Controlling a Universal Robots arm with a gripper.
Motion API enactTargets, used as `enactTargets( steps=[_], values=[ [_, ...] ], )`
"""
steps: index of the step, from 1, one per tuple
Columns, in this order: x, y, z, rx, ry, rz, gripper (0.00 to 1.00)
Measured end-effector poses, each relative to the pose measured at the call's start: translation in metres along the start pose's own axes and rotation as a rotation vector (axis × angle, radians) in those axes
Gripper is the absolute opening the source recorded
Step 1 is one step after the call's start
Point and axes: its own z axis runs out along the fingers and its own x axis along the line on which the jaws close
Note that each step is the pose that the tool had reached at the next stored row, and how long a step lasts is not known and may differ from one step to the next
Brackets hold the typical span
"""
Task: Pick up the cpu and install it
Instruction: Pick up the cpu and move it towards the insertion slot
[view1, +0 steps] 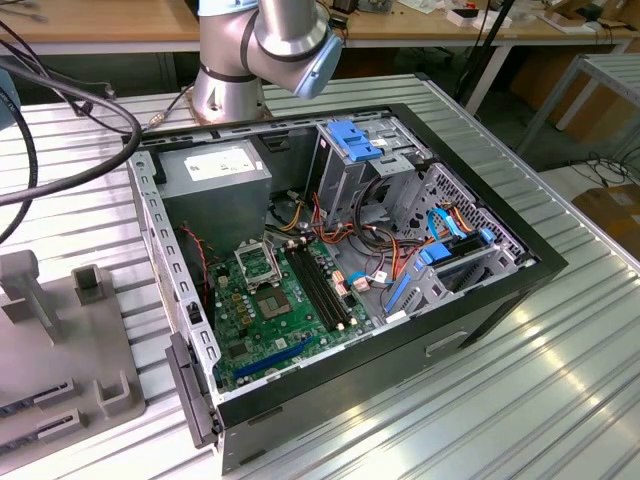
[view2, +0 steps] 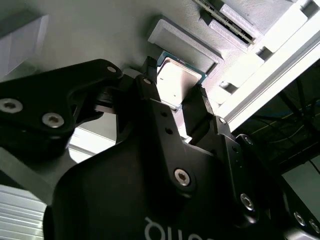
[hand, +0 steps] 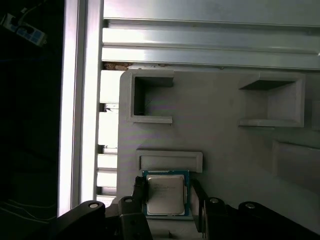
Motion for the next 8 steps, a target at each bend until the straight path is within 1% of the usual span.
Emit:
enactTargets(
  steps=[3,5,8],
  values=[
    [0.0,0.0,0.0001,-0.0004,-0.0005,0.008,0.46],
    [0.0,0.0,0.0,-0.001,-0.0009,0.025,0.46],
    [0.0,0.0,0.0,-0.0011,-0.001,0.028,0.46]
  ],
)
